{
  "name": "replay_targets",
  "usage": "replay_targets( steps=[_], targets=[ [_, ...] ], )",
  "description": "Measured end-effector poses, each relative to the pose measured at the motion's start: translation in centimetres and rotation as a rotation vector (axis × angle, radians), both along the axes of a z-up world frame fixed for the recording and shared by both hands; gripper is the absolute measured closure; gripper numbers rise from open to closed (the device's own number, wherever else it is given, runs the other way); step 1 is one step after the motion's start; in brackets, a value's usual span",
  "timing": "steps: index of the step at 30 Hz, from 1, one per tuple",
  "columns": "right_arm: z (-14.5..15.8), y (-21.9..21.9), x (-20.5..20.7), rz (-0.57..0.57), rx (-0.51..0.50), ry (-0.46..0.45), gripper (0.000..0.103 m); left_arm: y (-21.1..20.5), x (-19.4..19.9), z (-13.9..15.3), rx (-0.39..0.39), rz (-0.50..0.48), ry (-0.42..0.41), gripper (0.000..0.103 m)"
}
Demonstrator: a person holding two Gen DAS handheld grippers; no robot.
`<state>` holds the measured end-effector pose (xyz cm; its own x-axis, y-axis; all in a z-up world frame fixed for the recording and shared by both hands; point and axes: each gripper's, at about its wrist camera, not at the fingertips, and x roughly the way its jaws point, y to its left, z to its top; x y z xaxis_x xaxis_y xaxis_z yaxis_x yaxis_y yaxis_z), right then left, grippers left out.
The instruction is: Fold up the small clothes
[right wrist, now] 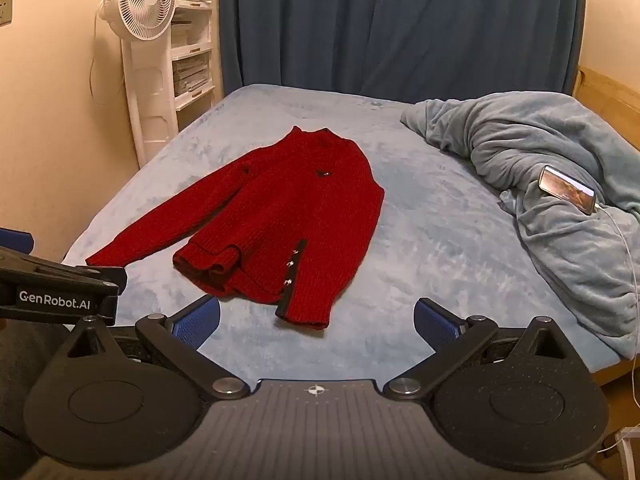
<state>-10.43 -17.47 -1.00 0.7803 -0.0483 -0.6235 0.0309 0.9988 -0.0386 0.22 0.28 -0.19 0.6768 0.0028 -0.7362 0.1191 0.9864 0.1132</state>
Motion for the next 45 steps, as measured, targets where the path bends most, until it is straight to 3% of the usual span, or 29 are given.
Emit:
replay_targets(
  steps=[45],
  targets=[
    [0.01,0.26,0.29,0.013,-0.021,0.005,0.001,0.02,0.26,-0.08,-0.003,0.005,-0.006,0.0]
  ],
)
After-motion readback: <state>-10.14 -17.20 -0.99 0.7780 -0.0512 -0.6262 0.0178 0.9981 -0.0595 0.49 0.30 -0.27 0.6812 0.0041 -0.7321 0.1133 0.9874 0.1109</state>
